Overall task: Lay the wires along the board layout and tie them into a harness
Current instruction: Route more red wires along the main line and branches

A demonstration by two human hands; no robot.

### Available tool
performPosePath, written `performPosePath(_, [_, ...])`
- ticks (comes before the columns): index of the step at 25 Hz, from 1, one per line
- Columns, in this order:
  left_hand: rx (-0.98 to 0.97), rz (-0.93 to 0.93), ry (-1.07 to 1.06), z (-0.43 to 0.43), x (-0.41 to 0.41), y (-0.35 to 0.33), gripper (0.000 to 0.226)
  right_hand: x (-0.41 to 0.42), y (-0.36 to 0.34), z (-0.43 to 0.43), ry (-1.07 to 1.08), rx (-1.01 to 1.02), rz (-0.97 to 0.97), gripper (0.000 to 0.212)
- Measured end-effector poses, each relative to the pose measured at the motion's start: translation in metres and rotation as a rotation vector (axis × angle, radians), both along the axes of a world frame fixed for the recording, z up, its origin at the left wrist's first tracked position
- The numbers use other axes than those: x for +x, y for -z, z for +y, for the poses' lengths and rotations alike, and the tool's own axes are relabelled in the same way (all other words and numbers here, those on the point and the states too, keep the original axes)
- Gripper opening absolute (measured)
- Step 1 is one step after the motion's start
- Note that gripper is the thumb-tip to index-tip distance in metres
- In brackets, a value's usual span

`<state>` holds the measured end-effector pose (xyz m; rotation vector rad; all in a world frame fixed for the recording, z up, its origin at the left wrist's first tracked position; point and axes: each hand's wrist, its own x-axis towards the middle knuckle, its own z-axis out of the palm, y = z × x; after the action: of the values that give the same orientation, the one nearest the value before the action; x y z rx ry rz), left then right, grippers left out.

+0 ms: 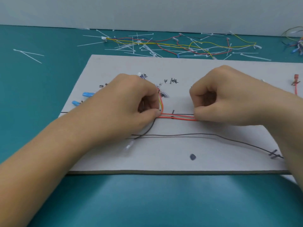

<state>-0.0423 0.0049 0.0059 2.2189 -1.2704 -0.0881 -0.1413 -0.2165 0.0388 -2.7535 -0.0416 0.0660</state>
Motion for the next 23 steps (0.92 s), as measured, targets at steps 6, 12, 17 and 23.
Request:
performPosePath(6, [-0.030,0.066,0.016,0.004,0.003,-0.001,0.017,-0.002,0.003,-0.009,0.023,0.017,0.010,0.016])
performPosePath(12, [0.018,0.127,-0.028,0.012,0.008,-0.007,0.019,0.001,0.011,0.003,-0.007,0.142,-0.153,0.013])
performPosePath(17, [0.019,0.111,-0.031,0.014,0.012,-0.011,0.018,0.001,0.017,0.014,-0.088,0.111,-0.123,0.007])
performPosePath(23, [0.068,0.130,-0.020,0.011,0.010,-0.007,0.010,0.000,0.017,0.017,-0.019,0.136,-0.137,0.018])
